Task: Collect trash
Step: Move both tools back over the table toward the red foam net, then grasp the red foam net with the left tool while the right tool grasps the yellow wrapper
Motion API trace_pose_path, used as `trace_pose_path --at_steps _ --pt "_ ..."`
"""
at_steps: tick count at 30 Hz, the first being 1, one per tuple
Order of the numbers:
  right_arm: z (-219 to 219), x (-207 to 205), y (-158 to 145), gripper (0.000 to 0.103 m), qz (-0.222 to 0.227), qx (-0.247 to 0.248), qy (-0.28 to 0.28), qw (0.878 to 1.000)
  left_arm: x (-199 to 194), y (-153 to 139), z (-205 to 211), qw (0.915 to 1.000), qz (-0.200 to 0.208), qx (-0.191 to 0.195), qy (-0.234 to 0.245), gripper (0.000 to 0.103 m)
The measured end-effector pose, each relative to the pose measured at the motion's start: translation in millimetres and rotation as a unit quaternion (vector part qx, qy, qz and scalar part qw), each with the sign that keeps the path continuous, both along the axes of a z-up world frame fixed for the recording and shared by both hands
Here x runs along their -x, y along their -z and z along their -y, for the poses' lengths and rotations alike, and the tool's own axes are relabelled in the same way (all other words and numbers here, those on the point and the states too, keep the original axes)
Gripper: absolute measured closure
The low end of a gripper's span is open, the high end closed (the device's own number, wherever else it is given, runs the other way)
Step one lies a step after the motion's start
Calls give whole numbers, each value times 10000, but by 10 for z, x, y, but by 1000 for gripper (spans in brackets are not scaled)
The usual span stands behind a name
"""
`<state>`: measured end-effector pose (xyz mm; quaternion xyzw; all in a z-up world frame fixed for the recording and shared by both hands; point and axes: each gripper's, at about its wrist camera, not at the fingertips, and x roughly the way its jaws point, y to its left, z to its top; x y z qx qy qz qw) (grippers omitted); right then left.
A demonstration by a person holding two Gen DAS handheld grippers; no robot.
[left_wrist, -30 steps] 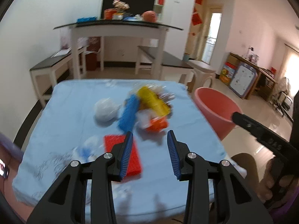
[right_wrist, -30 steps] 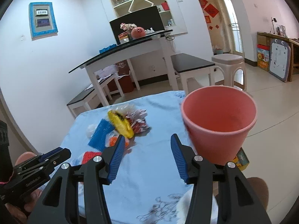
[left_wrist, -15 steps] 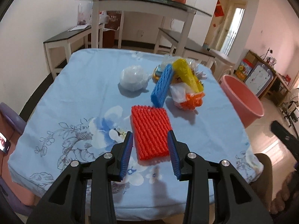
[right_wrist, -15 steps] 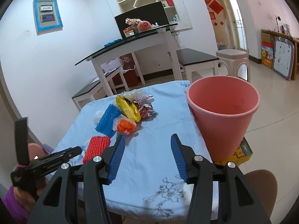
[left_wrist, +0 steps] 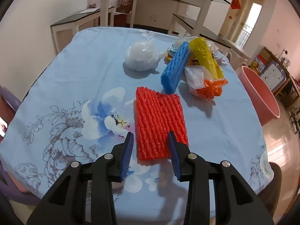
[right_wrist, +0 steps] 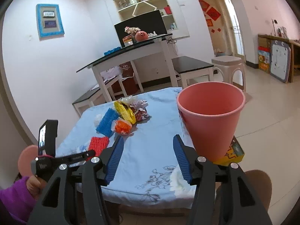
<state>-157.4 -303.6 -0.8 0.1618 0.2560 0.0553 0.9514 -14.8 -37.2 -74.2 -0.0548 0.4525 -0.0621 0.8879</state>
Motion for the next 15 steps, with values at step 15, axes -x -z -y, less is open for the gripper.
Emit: trace_pose_path --at_steps 15 --pt "-539 -745 14 48 -323 -85 -676 9972 195 -390 -419 9956 890 279 130 92"
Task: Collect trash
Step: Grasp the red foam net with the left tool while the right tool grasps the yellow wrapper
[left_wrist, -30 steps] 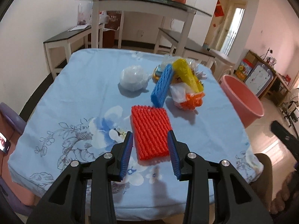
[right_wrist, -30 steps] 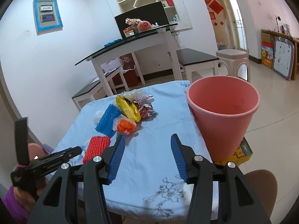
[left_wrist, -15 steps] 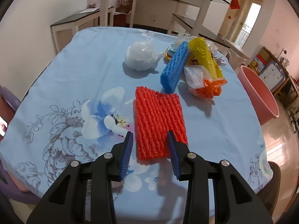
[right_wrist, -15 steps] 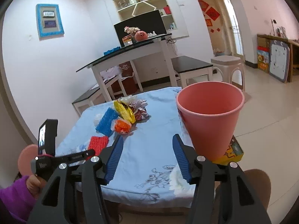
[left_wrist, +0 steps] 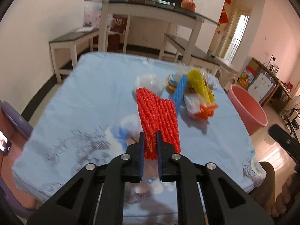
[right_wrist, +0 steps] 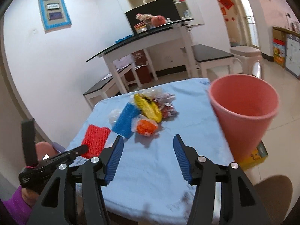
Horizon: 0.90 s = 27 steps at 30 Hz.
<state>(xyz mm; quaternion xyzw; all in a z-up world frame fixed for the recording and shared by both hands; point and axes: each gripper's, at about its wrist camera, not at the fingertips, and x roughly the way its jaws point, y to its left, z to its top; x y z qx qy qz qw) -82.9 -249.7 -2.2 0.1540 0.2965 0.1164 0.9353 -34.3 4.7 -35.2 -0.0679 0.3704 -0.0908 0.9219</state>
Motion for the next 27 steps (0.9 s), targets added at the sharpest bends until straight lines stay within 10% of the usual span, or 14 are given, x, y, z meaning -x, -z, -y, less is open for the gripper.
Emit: trace_pose_path --at_steps 20,27 --pt "-247 -1645 531 66 -738 331 -244 9964 -303 -7 -339 9991 215 355 -73 92" --pt "-270 -1737 647 100 -898 124 -479 9947 -344 48 -276 9994 108 325 -24 92"
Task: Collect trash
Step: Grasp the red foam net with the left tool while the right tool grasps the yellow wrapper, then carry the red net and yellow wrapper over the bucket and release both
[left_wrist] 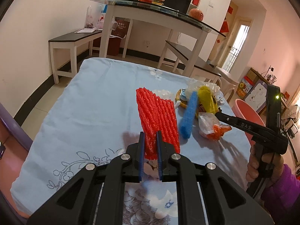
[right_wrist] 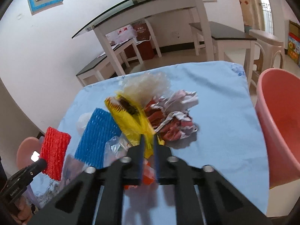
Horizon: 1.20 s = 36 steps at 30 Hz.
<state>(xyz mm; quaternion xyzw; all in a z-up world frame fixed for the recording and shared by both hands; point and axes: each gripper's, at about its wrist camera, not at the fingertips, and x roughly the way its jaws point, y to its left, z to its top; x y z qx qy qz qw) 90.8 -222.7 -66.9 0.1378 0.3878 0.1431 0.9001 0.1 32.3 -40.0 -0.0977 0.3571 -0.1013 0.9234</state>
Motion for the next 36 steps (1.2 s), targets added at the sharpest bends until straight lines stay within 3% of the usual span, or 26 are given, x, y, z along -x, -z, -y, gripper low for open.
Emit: trace_pose_path --at_steps 9,17,28,36 --pt "109 483 -311 101 514 -187 66 9985 146 -165 88 9996 266 36 15 92" --pt "439 948 -618 101 878 -284 501 9945 261 -428 342 9976 604 258 225 92" --pt "1193 1323 -758 101 1121 -76 1516 9820 200 -796 1279 9884 970 382 1107 92" --pt "1871 1322 -654 101 980 -71 2222 9700 26 -782 2112 9801 928 223 1741 92"
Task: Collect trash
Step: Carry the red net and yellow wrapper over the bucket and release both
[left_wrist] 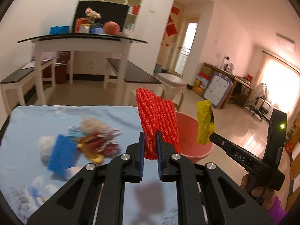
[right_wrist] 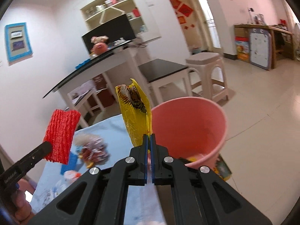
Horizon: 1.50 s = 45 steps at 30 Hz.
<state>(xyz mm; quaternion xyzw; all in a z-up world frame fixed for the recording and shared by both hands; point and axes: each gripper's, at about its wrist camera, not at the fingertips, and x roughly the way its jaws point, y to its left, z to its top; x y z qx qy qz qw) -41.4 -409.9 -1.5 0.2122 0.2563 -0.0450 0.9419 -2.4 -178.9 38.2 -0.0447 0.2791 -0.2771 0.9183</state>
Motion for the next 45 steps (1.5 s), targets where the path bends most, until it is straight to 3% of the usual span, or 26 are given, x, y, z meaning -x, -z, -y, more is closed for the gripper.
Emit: trace_pose_path --at_steps 11,18,24,28,30,34,45 --pt "480 -210 291 101 -300 -174 380 9987 -411 404 904 9968 -362 -550 447 92" --pt "623 -376 493 101 -555 -290 425 9971 -617 657 1146 9934 -599 -836 502 92" --pt "666 -429 573 98 -613 -298 491 9965 -734 777 1191 9923 -776 -849 453 92" --pt "646 -434 578 89 -610 -294 502 9964 -766 786 1193 9915 -904 -800 484 86" --pt "649 -414 580 64 -600 -260 591 9961 -776 780 1182 9913 -960 -757 488 78" --pt "643 -339 543 63 -472 -282 605 9967 -737 714 1140 9921 -946 -632 529 67" --pt "439 -100 310 63 -311 -129 575 9978 -486 387 914 9961 -556 -321 601 66"
